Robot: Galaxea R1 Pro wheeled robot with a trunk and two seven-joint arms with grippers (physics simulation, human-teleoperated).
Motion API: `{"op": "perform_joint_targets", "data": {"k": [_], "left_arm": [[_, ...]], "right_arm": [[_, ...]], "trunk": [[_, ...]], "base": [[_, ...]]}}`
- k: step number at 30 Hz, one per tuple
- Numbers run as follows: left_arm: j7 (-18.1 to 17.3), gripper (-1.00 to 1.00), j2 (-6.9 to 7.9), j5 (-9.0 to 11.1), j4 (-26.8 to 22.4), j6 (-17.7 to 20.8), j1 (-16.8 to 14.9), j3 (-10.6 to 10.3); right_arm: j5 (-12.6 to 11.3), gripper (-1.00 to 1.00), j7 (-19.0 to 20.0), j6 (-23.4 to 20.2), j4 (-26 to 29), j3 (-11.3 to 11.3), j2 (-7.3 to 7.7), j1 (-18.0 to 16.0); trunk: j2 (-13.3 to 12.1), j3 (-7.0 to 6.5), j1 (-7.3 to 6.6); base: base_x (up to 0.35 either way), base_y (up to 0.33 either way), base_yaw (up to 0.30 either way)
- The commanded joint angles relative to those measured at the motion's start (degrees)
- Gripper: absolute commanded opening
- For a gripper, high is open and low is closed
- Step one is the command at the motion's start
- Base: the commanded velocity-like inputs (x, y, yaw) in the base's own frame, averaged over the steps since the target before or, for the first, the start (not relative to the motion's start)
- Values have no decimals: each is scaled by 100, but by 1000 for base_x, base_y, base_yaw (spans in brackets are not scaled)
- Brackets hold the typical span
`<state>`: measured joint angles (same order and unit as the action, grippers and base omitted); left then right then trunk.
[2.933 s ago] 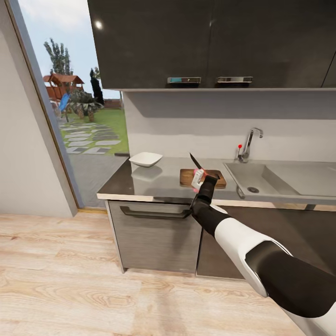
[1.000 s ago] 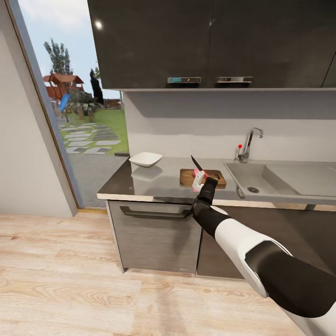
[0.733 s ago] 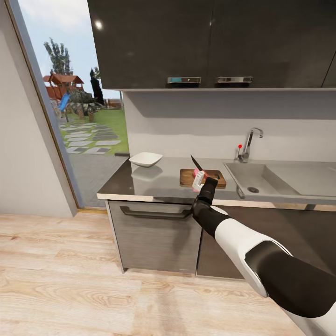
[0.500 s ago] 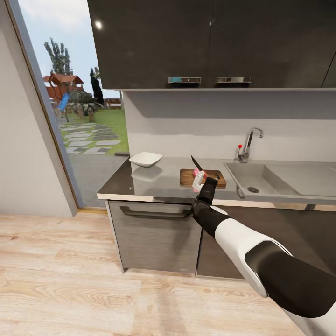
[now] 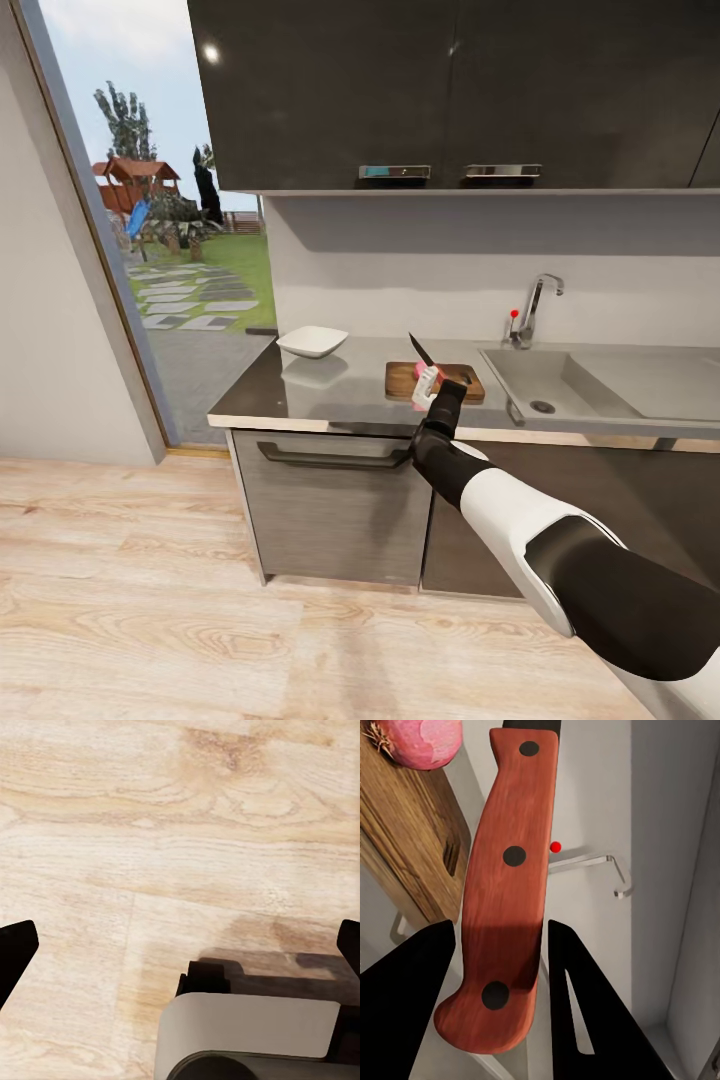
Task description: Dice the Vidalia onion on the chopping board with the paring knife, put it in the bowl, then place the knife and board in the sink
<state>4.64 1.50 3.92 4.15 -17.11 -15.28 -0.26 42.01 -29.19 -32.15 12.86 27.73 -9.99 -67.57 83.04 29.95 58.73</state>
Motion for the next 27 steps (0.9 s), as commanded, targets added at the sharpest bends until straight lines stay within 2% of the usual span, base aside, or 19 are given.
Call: {"op": "perform_joint_targets", "data": {"k": [1,27], "left_arm": [[-4,100,-1,39,24,-41,-10,-8],[-5,100,-1,39,24,-43,-10,-8]], "right_arm": [[18,-100,1,-37,-3,22,-1,-7],[44,-100,-86,-77,113,2,-1,-3]], "trunk": [[3,6,0],[3,6,0]], "base": [[0,0,0],[0,0,0]]}}
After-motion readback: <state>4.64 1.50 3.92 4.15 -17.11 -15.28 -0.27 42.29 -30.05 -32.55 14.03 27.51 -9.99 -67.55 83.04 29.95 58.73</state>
